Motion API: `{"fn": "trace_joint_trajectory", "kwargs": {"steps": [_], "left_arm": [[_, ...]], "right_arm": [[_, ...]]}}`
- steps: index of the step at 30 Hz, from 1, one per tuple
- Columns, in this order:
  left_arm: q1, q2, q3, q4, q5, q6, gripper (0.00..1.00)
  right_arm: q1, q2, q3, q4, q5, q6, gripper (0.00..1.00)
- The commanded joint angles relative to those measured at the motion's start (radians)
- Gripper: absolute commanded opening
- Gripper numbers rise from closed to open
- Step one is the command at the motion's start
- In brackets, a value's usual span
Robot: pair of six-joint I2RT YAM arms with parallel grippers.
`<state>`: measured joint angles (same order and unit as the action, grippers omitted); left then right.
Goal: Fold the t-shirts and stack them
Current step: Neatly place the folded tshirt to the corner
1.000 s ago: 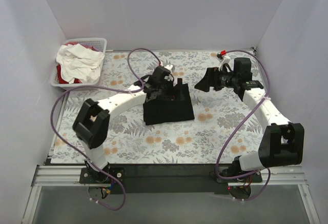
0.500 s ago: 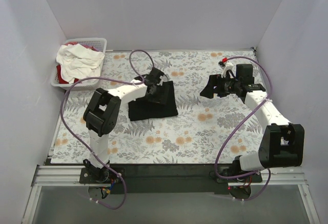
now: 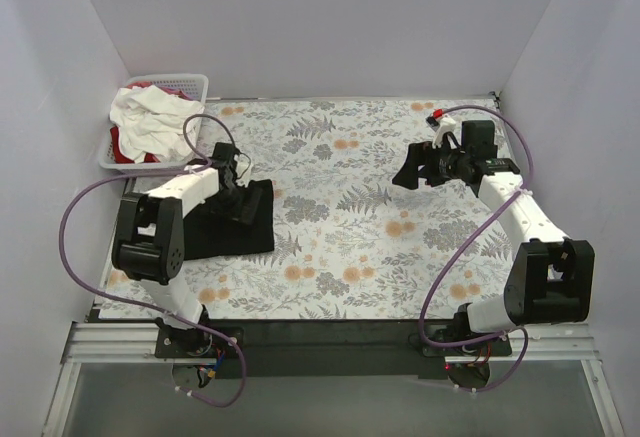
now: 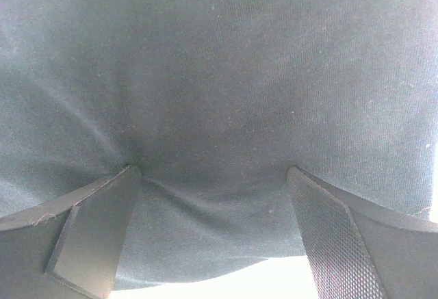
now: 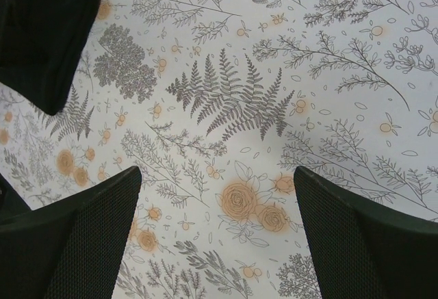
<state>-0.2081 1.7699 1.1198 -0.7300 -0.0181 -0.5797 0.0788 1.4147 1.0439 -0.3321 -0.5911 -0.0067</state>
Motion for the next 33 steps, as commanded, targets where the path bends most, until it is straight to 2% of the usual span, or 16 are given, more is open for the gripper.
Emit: {"fn": "trace_joint_trajectory", "kwargs": {"steps": [1, 4, 8, 15, 17, 23, 28, 33], "left_arm": [[0.091, -0.033, -0.135, -0.181, 0.012, 0.131, 0.89], [0.206, -0.073, -0.144, -0.219, 0.107, 0.242, 0.89], [0.312, -0.119, -0.172, -0.212, 0.093, 0.461, 0.91], [0.456, -0.061, -0.175, -0.129, 0.046, 0.68, 0.91], [0.478, -0.035, -0.157, -0.092, 0.002, 0.696, 0.91], [0.552, 0.106, -0.025, -0.103, 0.012, 0.684, 0.89], [0.555, 0.115, 0.003, -0.112, 0.017, 0.69, 0.89], [0.555, 0.051, -0.008, -0.132, 0.017, 0.716, 0.9]], "right_arm": [[-0.007, 0.009, 0.056, -0.012, 0.017, -0.038, 0.98], [-0.007, 0.02, 0.062, -0.013, 0.014, -0.042, 0.98], [-0.008, 0.039, 0.073, -0.013, 0.002, -0.036, 0.98], [-0.008, 0.043, 0.071, -0.013, 0.002, -0.035, 0.98], [-0.008, 0.04, 0.07, -0.013, 0.005, -0.039, 0.98], [-0.01, 0.03, 0.065, -0.019, 0.013, -0.052, 0.98], [-0.01, 0.038, 0.065, -0.021, 0.011, -0.052, 0.98], [-0.01, 0.035, 0.064, -0.021, 0.004, -0.052, 0.98]]}}
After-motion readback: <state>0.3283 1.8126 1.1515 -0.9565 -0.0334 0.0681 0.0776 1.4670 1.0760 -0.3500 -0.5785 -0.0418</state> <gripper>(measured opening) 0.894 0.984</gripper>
